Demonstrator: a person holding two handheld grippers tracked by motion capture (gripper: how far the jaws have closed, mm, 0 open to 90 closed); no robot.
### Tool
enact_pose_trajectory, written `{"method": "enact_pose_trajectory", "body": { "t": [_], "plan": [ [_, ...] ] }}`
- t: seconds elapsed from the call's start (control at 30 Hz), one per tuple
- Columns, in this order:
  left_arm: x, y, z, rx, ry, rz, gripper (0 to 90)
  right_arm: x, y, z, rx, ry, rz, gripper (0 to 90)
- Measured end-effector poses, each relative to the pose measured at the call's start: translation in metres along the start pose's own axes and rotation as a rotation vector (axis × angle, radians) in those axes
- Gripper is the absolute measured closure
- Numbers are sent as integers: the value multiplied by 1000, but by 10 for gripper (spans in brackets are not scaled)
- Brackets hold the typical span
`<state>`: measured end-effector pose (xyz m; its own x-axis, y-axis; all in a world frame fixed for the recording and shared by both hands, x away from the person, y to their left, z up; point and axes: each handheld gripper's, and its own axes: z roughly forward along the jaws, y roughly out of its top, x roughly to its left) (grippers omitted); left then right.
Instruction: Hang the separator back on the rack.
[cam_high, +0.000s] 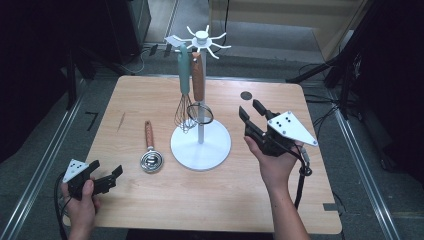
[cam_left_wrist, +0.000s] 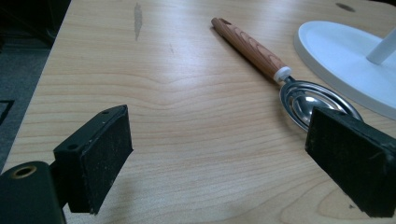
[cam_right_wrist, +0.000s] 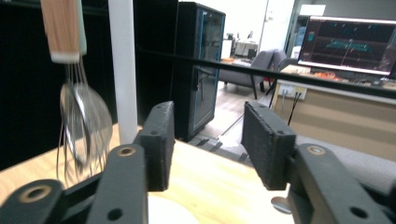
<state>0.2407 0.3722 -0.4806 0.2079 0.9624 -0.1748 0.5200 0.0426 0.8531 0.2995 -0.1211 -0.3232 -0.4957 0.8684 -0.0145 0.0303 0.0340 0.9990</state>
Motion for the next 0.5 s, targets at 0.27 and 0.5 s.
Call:
{"method": "enact_pose_trajectory", "body": {
  "t": [0.27, 0.5],
  "plan": [
    [-13, 6, 4, 18, 43, 24, 159, -9, -29, -16, 45, -21, -1, 427],
    [-22, 10, 9, 24, -7, 8, 187, -11, -57, -28, 98, -26, 2, 416]
  ]
}}
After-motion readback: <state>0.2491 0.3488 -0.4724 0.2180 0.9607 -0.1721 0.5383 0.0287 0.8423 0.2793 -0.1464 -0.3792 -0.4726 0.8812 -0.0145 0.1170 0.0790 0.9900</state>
